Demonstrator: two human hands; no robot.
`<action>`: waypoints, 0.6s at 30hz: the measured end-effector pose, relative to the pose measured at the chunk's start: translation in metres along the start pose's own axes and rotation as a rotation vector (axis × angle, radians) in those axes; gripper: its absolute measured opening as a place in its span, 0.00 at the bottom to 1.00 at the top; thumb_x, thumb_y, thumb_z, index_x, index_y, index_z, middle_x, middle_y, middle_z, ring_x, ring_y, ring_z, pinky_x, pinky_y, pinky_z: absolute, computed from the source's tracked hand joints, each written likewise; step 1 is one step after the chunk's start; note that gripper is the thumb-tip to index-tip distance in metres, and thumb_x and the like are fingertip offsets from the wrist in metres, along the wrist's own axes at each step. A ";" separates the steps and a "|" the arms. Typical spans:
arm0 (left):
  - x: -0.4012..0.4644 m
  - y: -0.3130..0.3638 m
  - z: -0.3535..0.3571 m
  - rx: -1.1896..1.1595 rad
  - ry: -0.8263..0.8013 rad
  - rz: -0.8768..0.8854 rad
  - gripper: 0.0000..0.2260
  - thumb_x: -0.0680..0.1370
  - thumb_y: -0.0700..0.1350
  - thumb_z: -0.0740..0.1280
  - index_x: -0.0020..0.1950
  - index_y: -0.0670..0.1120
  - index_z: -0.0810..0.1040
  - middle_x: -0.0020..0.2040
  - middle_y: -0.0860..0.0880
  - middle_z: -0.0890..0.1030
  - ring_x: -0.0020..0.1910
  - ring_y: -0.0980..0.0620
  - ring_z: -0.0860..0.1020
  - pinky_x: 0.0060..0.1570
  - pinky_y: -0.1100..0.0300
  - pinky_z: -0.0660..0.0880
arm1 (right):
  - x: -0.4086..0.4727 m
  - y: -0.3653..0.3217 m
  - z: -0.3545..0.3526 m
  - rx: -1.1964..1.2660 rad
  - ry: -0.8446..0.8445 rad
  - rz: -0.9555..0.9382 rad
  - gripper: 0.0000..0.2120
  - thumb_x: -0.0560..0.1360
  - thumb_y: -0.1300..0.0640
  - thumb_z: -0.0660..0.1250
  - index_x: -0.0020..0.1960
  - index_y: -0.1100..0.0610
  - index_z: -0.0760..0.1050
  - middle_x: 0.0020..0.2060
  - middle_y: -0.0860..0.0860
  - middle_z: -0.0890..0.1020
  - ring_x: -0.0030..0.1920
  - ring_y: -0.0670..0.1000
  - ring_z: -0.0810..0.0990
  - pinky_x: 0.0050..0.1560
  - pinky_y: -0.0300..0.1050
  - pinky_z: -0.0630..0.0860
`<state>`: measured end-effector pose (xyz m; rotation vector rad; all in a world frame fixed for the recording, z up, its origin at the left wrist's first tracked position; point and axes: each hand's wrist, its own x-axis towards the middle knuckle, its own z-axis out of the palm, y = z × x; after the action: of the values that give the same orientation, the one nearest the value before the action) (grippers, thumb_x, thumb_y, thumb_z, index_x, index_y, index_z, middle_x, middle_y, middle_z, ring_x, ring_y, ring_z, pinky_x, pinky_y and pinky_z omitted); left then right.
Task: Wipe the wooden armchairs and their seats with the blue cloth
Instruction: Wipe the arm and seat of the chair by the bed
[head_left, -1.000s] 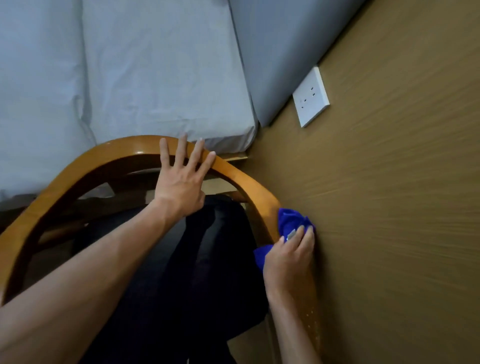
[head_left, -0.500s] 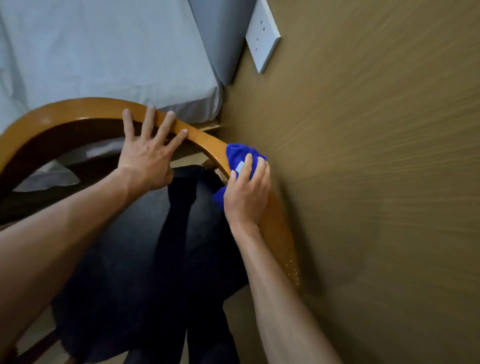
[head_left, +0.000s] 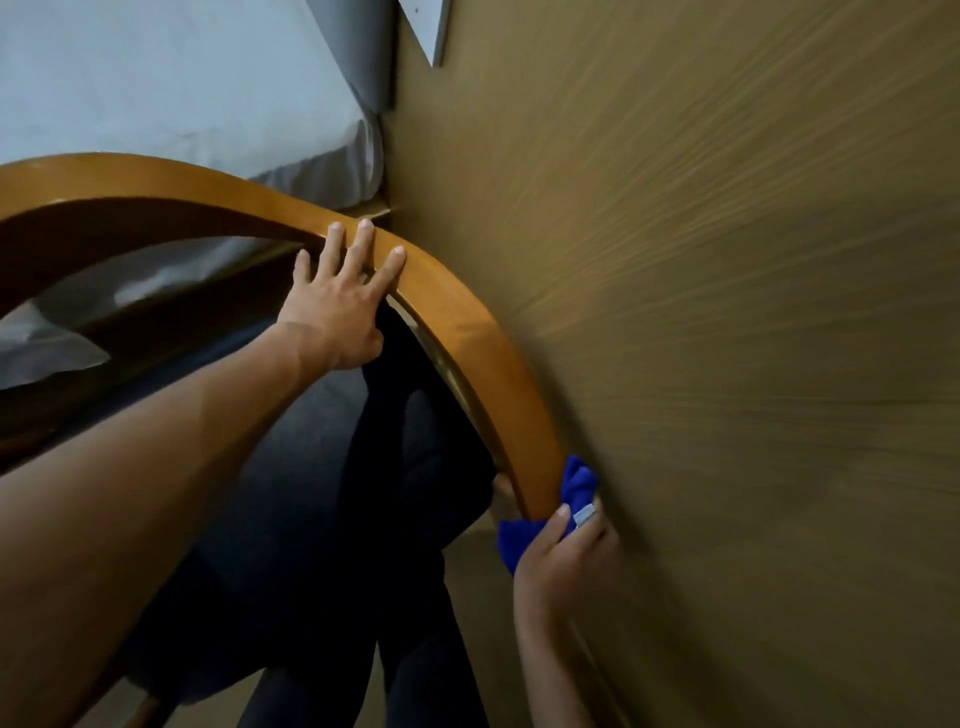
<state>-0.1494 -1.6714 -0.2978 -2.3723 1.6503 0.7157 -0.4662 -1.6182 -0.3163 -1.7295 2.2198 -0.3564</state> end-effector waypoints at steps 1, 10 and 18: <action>0.000 0.001 0.000 -0.005 -0.004 -0.003 0.43 0.75 0.52 0.66 0.77 0.54 0.36 0.77 0.44 0.34 0.75 0.38 0.35 0.73 0.37 0.47 | 0.002 -0.002 0.002 -0.023 0.017 -0.052 0.25 0.78 0.46 0.53 0.63 0.64 0.73 0.55 0.62 0.76 0.51 0.60 0.76 0.48 0.55 0.75; -0.002 0.007 0.003 -0.016 0.027 -0.034 0.45 0.74 0.50 0.69 0.78 0.54 0.38 0.78 0.45 0.36 0.76 0.40 0.37 0.74 0.39 0.49 | 0.035 -0.126 0.059 -0.157 -0.010 -0.668 0.25 0.79 0.49 0.60 0.73 0.59 0.65 0.71 0.61 0.67 0.71 0.62 0.64 0.65 0.59 0.66; -0.003 0.007 -0.008 -0.015 -0.030 -0.045 0.43 0.75 0.51 0.68 0.78 0.56 0.39 0.78 0.45 0.36 0.76 0.40 0.38 0.73 0.38 0.49 | 0.014 0.002 0.018 -0.046 -0.026 -0.552 0.24 0.78 0.48 0.62 0.70 0.60 0.69 0.67 0.62 0.70 0.65 0.62 0.71 0.63 0.56 0.71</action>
<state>-0.1540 -1.6747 -0.2887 -2.3890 1.5797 0.7549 -0.4644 -1.6312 -0.3345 -2.3403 1.7073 -0.3978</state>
